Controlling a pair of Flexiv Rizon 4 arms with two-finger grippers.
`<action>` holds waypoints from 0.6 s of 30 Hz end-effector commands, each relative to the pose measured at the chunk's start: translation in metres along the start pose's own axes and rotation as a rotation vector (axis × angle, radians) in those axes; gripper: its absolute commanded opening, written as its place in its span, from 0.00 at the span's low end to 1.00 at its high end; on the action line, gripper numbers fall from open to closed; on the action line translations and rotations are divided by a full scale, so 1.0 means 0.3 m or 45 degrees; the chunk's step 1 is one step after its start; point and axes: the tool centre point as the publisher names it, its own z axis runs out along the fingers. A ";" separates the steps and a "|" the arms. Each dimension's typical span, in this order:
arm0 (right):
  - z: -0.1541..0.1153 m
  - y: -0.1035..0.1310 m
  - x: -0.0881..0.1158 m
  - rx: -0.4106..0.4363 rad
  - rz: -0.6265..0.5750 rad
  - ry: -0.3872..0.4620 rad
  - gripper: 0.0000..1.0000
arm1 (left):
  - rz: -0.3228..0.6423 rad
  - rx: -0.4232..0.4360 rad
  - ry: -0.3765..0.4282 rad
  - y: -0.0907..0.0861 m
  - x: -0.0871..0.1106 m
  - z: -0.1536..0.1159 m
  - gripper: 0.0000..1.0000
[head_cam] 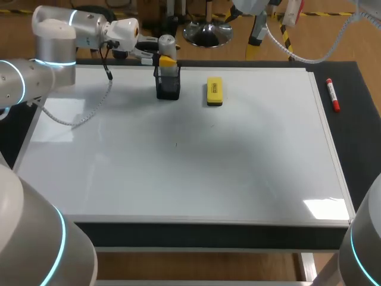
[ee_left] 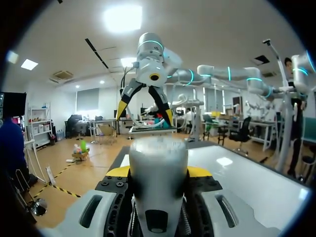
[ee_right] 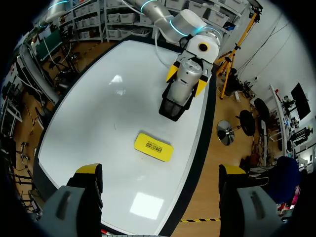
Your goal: Pick up the inspection probe, press it on each red-marked spot on the whiteboard one by one, put down the probe, pick up the eraser, and wipe off all the red marks.
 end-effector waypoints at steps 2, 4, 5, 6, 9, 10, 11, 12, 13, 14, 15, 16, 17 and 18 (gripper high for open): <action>-0.005 -0.001 -0.003 0.005 -0.001 0.008 1.00 | 0.004 -0.021 -0.008 -0.024 0.005 -0.012 1.00; -0.005 -0.001 -0.003 0.005 -0.001 0.008 1.00 | 0.008 -0.023 -0.012 -0.032 0.006 -0.020 1.00; -0.005 -0.001 -0.003 0.005 -0.001 0.008 1.00 | 0.010 -0.025 -0.014 -0.036 0.007 -0.024 1.00; -0.005 -0.001 -0.003 0.005 -0.001 0.008 1.00 | 0.013 -0.027 -0.016 -0.040 0.007 -0.030 1.00; -0.005 -0.001 -0.003 0.005 -0.001 0.008 1.00 | 0.020 -0.034 -0.025 -0.049 0.010 -0.043 1.00; -0.005 -0.001 -0.003 0.005 -0.001 0.008 1.00 | 0.023 -0.037 -0.027 -0.057 0.011 -0.047 1.00; -0.005 -0.001 -0.003 0.005 -0.001 0.008 1.00 | 0.025 -0.039 -0.030 -0.062 0.012 -0.052 1.00; -0.005 -0.001 -0.003 0.005 -0.001 0.008 1.00 | 0.028 -0.040 -0.033 -0.065 0.014 -0.056 1.00; -0.005 -0.001 -0.003 0.005 -0.001 0.008 1.00 | 0.030 -0.044 -0.038 -0.069 0.017 -0.060 1.00; -0.005 -0.001 -0.003 0.005 -0.001 0.008 1.00 | 0.033 -0.047 -0.043 -0.071 0.019 -0.065 1.00; -0.005 -0.001 -0.003 0.005 -0.001 0.008 1.00 | 0.036 -0.051 -0.048 -0.075 0.022 -0.071 1.00; -0.005 -0.001 -0.003 0.005 -0.001 0.008 1.00 | 0.037 -0.057 -0.053 -0.081 0.024 -0.078 1.00; -0.005 -0.001 -0.003 0.005 -0.001 0.008 1.00 | 0.039 -0.065 -0.058 -0.085 0.027 -0.083 1.00; -0.005 -0.001 -0.003 0.005 -0.001 0.008 1.00 | 0.042 -0.073 -0.062 -0.089 0.029 -0.089 1.00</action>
